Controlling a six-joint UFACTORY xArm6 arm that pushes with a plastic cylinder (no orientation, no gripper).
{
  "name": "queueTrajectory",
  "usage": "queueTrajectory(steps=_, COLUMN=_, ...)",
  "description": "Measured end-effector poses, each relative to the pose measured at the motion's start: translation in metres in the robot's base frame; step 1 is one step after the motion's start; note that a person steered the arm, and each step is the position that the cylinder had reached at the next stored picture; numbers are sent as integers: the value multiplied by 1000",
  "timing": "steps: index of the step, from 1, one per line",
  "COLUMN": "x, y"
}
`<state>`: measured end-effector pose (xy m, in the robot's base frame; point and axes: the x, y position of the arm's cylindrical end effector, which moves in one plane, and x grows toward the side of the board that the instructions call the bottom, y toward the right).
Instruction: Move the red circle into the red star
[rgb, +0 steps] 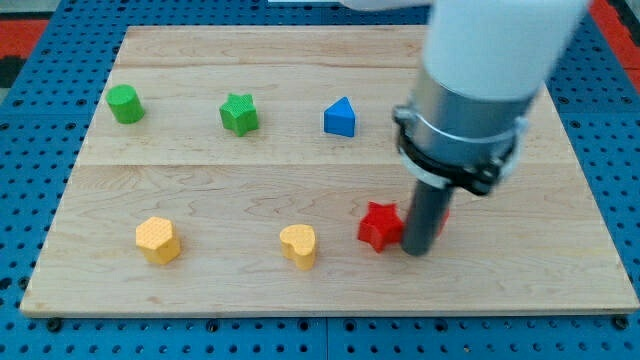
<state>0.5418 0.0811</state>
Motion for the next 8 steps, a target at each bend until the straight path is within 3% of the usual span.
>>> queueTrajectory(steps=3, x=-89, y=-199)
queueTrajectory(steps=4, x=-82, y=-197)
queueTrajectory(steps=6, x=-81, y=17)
queueTrajectory(steps=7, x=-62, y=58)
queueTrajectory(steps=8, x=-16, y=64)
